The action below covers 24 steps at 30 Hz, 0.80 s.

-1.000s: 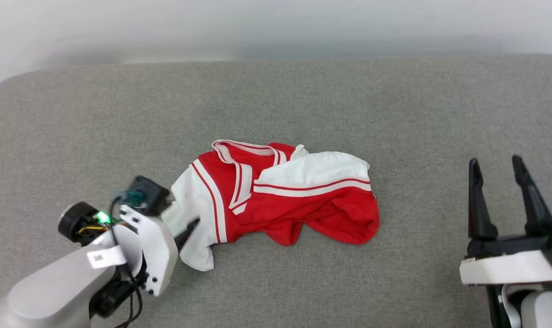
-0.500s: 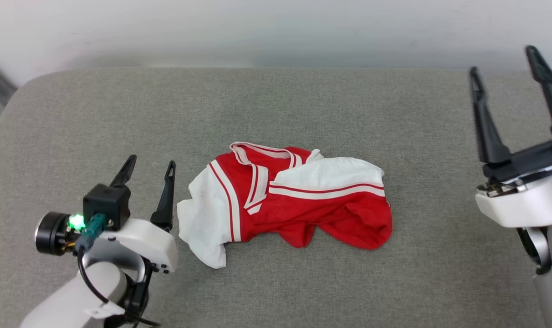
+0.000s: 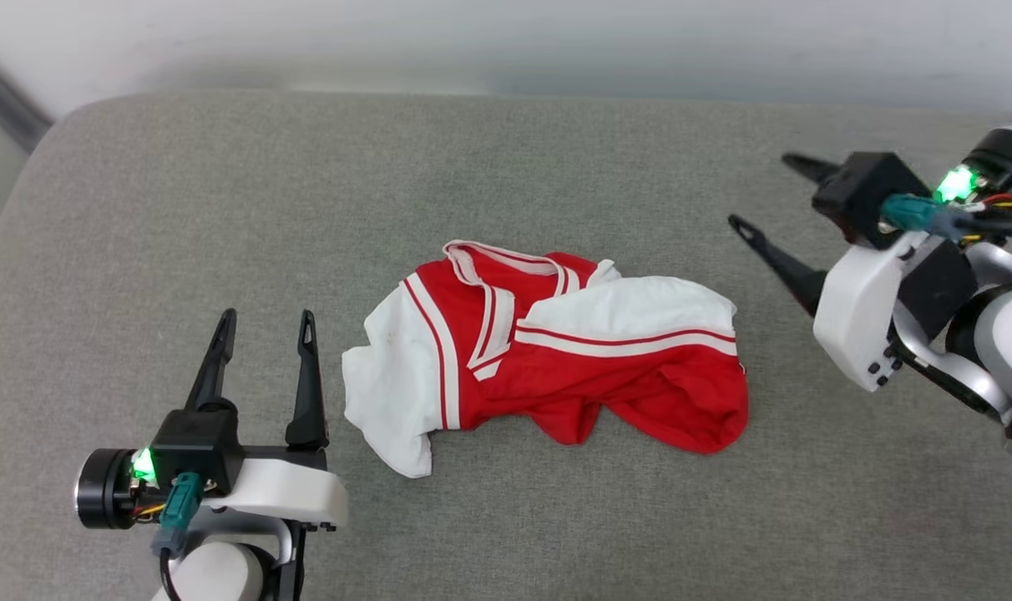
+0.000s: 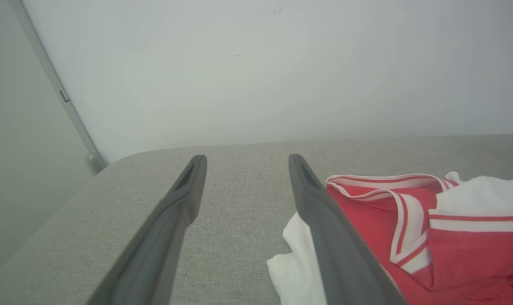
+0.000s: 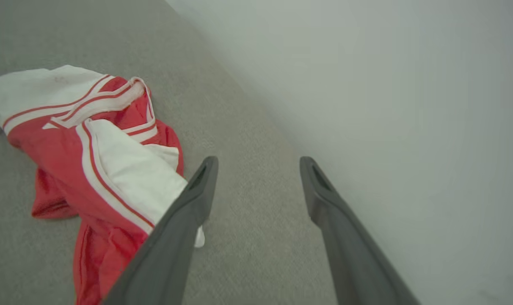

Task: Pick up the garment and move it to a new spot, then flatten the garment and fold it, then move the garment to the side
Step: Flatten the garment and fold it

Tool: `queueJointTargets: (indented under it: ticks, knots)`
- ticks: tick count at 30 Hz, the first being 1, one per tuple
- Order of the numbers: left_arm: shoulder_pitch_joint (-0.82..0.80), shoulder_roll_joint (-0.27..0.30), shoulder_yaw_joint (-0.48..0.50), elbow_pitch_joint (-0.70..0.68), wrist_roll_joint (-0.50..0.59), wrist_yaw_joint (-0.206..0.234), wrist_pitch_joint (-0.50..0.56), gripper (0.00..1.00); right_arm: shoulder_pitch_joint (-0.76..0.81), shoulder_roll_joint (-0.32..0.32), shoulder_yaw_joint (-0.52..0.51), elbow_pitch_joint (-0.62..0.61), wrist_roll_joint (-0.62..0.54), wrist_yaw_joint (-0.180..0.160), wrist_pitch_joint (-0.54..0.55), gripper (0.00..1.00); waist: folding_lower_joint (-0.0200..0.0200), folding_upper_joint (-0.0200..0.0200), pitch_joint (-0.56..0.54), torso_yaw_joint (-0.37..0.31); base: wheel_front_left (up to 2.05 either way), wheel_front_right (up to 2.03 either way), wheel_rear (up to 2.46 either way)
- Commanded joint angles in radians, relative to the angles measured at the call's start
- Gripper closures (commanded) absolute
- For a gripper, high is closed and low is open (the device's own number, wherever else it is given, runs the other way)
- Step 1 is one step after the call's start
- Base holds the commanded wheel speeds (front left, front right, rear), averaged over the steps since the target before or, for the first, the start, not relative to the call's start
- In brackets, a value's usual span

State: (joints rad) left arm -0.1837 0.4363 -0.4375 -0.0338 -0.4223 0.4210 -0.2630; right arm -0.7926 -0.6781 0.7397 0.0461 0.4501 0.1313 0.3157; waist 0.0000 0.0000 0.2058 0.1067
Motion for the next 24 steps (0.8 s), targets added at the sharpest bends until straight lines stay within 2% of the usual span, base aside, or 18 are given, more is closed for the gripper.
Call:
queueJointTargets:
  ticks: [1,2,3,7,10,15,18,24]
  knots:
    - [0.011,-0.020,0.017,0.002,0.020,-0.018,-0.002,0.00,-0.041,-0.017,0.049,0.009,0.058,-0.001,0.055,0.00,0.0000,0.0000,0.019,0.014,0.00,0.00,0.00]
    - [0.012,-0.035,0.029,0.004,0.036,-0.031,-0.002,0.00,-0.072,-0.034,0.099,0.008,0.103,-0.001,0.103,0.00,0.0000,0.0000,0.028,0.019,0.00,0.00,0.00]
    - [0.006,-0.079,0.069,0.009,0.081,-0.071,-0.002,0.00,-0.162,-0.070,0.212,0.022,0.204,-0.001,0.218,0.00,0.0000,0.0000,0.059,0.036,0.00,0.00,0.00]
    - [-0.008,-0.136,0.113,0.012,0.133,-0.118,-0.002,0.00,-0.271,-0.077,0.339,0.061,0.287,-0.001,0.319,0.00,0.0000,0.0000,0.106,0.060,0.00,0.00,0.00]
    - [-0.021,-0.179,0.136,0.013,0.167,-0.152,-0.002,0.00,-0.336,-0.064,0.419,0.106,0.323,-0.001,0.339,0.00,0.0000,0.0000,0.143,0.078,0.00,0.00,0.00]
    - [-0.047,-0.240,0.181,0.024,0.209,-0.210,-0.003,0.00,-0.397,-0.042,0.504,0.177,0.366,-0.001,0.331,0.00,0.0000,0.0000,0.203,0.103,0.00,0.00,0.00]
    - [-0.054,-0.262,0.197,0.027,0.224,-0.229,-0.003,0.00,-0.401,-0.033,0.523,0.198,0.375,-0.001,0.328,0.00,0.0000,0.0000,0.222,0.110,0.00,0.00,0.00]
    - [-0.070,-0.312,0.244,0.041,0.261,-0.283,-0.003,0.00,-0.324,-0.030,0.549,0.207,0.351,0.000,0.380,0.00,0.0000,0.0000,0.257,0.121,0.00,0.00,0.00]
